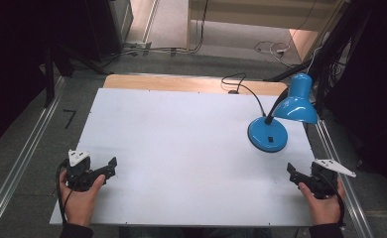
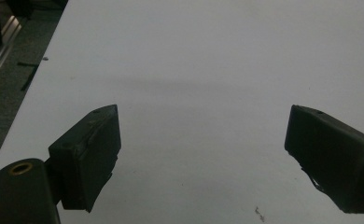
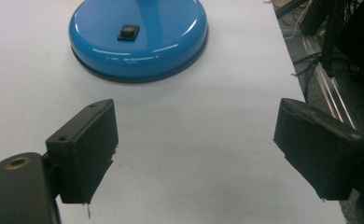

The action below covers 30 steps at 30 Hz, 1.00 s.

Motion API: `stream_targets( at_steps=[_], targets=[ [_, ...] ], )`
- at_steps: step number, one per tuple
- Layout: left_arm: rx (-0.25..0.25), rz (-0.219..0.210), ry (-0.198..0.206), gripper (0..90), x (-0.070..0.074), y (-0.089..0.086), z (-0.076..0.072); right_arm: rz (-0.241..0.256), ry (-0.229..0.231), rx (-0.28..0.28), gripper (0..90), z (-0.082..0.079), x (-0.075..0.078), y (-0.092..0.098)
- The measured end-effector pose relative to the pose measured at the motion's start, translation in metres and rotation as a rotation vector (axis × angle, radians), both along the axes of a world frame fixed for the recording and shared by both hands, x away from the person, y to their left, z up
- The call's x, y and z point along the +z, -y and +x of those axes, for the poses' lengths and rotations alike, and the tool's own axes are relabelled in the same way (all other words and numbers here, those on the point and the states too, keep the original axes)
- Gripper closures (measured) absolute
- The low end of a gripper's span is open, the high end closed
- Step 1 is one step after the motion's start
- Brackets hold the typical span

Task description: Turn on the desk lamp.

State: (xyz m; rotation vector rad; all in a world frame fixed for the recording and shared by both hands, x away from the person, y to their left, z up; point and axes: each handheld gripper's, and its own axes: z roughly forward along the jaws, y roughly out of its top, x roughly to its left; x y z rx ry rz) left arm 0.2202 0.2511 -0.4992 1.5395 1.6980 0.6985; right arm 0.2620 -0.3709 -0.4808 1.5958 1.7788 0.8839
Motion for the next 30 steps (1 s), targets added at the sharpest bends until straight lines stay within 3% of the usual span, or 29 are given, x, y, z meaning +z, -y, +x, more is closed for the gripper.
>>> stream_targets(
  at_steps=[21, 30],
  targets=[
    [0.001, 0.003, 0.004, 11.6, 0.0, 0.0, 0.0, 0.026, 0.037, 0.021, 15.2, 0.01, 0.01, -0.011],
    [0.0, 0.002, 0.005, 11.6, 0.001, 0.0, 0.0, 0.024, 0.014, 0.06, 15.3, 0.02, 0.01, -0.021]
  ],
)
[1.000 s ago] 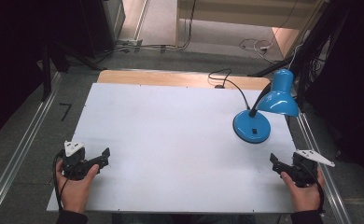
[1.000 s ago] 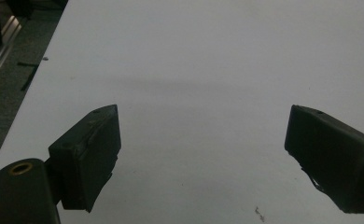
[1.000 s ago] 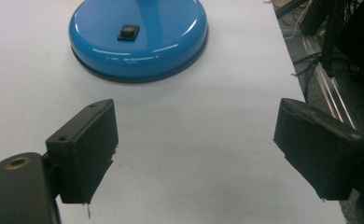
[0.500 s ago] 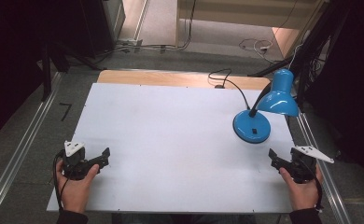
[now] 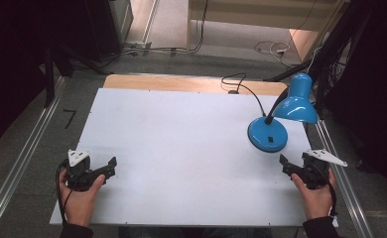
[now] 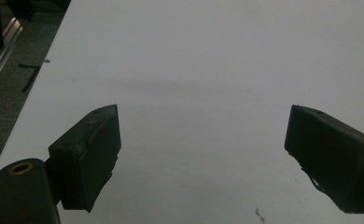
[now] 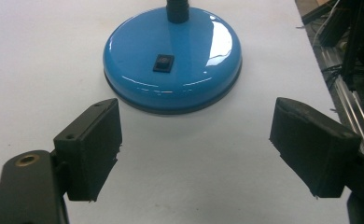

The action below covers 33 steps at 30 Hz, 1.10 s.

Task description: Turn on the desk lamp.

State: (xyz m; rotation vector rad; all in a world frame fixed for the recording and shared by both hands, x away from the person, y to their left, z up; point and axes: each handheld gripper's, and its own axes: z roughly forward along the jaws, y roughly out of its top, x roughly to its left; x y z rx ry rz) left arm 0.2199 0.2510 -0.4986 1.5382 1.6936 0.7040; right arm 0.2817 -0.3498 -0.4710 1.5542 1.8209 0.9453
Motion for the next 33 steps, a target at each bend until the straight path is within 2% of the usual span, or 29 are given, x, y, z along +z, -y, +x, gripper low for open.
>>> stream_targets(
  at_steps=[7, 13, 23, 33],
  targets=[
    [-0.002, 0.0, 0.0, 11.6, -0.001, 0.001, 0.001, -0.006, -0.02, 0.014, 15.3, 0.005, -0.004, -0.005],
    [-0.003, -0.003, 0.0, 11.6, -0.001, 0.001, 0.001, -0.002, -0.003, 0.008, 16.0, 0.01, 0.0, -0.006],
    [-0.006, -0.006, -0.002, 11.6, -0.001, 0.001, 0.001, 0.009, -0.004, 0.009, 18.3, 0.017, 0.0, -0.008],
    [-0.008, -0.006, -0.007, 11.6, -0.002, 0.001, 0.003, 0.0, -0.001, 0.01, 20.2, 0.025, -0.001, -0.009]
  ],
)
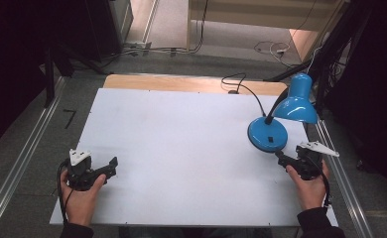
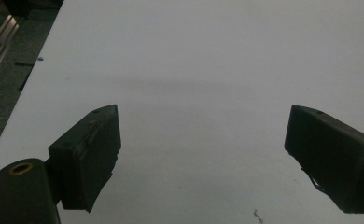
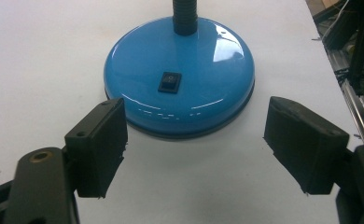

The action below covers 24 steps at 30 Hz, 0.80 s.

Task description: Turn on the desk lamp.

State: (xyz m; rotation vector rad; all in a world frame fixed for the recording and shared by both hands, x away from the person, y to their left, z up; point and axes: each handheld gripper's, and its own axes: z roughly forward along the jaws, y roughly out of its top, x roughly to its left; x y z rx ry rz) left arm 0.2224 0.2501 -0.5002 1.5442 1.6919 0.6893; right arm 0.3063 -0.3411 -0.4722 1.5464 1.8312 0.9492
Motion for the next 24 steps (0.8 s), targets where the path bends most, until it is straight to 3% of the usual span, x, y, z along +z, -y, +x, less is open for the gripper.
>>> stream_targets(
  at_steps=[6, 24],
  targets=[
    [0.002, 0.001, 0.001, 11.6, 0.0, 0.0, 0.0, -0.005, 0.003, 0.004, 20.7, 0.004, 0.001, -0.003],
    [-0.001, 0.001, 0.001, 11.6, 0.0, 0.0, 0.0, -0.008, 0.004, 0.027, 36.6, 0.025, -0.002, -0.01]
  ],
)
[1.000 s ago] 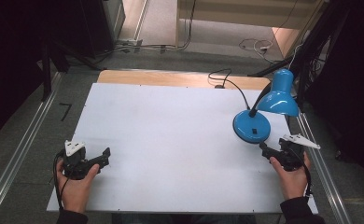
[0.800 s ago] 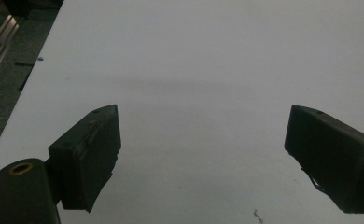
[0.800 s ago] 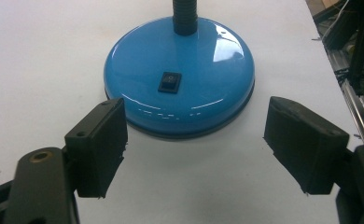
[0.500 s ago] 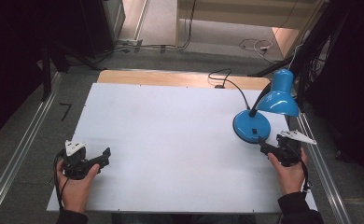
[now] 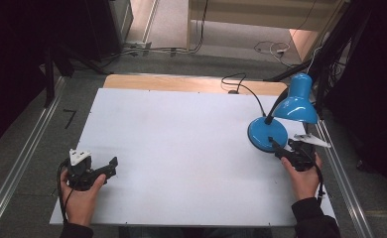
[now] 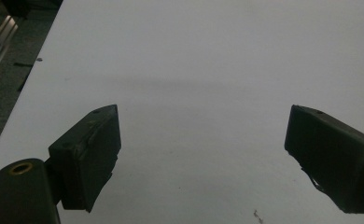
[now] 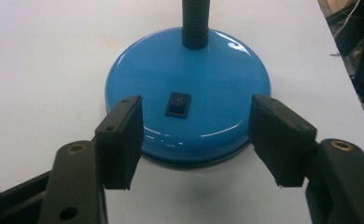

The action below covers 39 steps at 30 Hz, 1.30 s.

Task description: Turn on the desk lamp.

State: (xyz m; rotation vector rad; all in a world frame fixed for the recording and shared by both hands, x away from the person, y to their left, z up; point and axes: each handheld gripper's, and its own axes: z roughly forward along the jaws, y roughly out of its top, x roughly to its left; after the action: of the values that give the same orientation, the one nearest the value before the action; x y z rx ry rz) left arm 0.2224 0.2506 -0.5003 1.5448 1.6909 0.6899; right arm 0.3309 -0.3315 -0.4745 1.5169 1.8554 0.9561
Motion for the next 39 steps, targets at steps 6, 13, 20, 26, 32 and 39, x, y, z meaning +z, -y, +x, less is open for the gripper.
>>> stream_targets(
  at_steps=[6, 13, 20, 26, 32, 39],
  targets=[
    [-0.001, -0.002, 0.001, 11.6, 0.0, 0.0, 0.0, 0.006, 0.032, 0.011, 50.3, 0.006, -0.002, 0.001],
    [0.001, -0.003, 0.0, 11.6, 0.0, 0.0, 0.0, 0.013, 0.043, 0.016, 78.2, 0.013, -0.005, 0.002],
    [0.003, -0.005, 0.006, 11.6, 0.001, 0.0, -0.001, 0.026, 0.03, 0.015, 87.5, 0.02, -0.008, 0.002],
    [0.004, -0.004, 0.005, 11.6, 0.001, -0.001, -0.001, 0.026, 0.024, 0.019, 87.5, 0.024, -0.011, -0.002],
    [0.001, -0.004, 0.004, 11.6, 0.001, -0.001, 0.0, 0.018, 0.022, 0.022, 87.5, 0.028, -0.013, -0.005],
    [0.004, -0.002, 0.007, 11.6, 0.001, -0.001, -0.001, 0.024, 0.022, 0.018, 87.5, 0.032, -0.015, -0.005]
  ],
)
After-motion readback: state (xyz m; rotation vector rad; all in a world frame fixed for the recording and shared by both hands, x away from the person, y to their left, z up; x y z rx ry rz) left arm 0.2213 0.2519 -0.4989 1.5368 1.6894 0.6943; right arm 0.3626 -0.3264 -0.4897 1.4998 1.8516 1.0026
